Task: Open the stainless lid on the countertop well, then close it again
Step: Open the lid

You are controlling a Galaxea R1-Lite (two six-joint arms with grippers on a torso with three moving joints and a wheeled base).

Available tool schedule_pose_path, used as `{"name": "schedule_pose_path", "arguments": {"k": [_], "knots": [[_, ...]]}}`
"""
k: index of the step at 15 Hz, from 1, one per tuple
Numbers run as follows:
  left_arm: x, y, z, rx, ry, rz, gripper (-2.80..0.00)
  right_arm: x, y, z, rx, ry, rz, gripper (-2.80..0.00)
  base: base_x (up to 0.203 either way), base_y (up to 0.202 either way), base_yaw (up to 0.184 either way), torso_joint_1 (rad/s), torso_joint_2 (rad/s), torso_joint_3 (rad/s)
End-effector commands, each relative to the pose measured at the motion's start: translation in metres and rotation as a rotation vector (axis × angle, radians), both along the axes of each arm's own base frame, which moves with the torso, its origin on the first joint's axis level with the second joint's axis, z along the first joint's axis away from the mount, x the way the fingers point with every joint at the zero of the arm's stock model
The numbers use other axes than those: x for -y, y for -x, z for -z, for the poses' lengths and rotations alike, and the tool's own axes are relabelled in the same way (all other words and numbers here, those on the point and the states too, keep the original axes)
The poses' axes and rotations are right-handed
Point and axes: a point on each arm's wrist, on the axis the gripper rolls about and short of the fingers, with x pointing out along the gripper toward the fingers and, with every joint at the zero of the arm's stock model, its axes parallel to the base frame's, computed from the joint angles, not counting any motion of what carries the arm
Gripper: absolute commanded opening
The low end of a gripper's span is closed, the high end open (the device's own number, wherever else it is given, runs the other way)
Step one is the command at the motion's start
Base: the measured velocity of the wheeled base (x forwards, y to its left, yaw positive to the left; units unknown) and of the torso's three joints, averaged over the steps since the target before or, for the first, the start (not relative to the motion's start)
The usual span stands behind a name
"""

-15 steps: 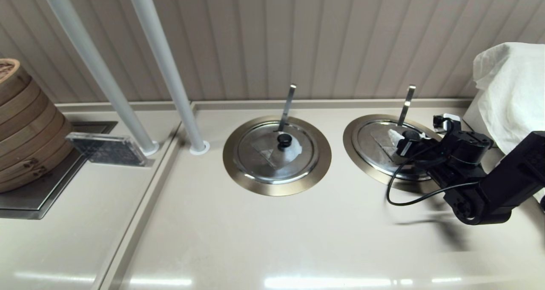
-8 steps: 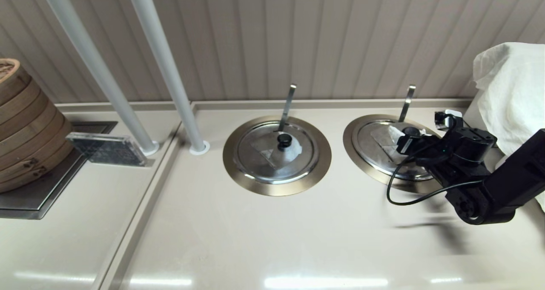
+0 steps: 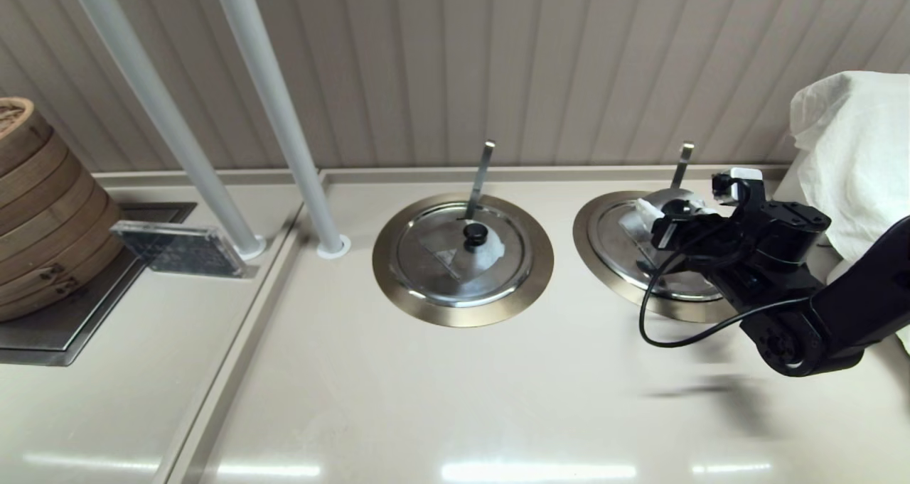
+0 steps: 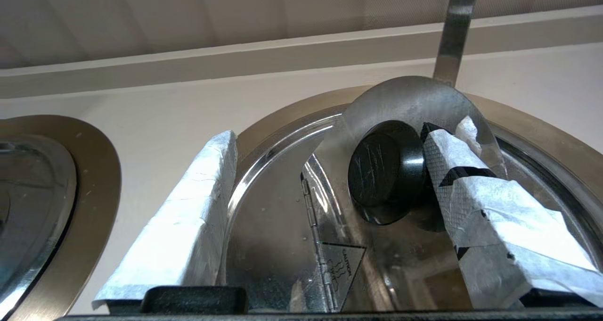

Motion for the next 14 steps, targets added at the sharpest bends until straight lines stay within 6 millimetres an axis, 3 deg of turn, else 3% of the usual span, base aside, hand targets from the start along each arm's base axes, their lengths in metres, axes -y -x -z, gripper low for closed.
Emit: {"name": "schedule_pose_path", "arguments": {"k": [1, 14], "knots": [[0.0, 0.0, 0.0, 0.0, 0.001, -0.001, -2.8, -0.008, 0.003, -0.005, 0.017, -0.001, 0.001, 0.0, 0.0, 0.0, 0.0, 0.0, 0.0, 0.0], [0.0, 0.0, 0.0, 0.0, 0.001, -0.001, -2.8, -0.072, 0.025, 0.001, -0.018, -0.003, -0.045, 0.0, 0.0, 0.0, 0.0, 0.0, 0.0, 0.0]]}}
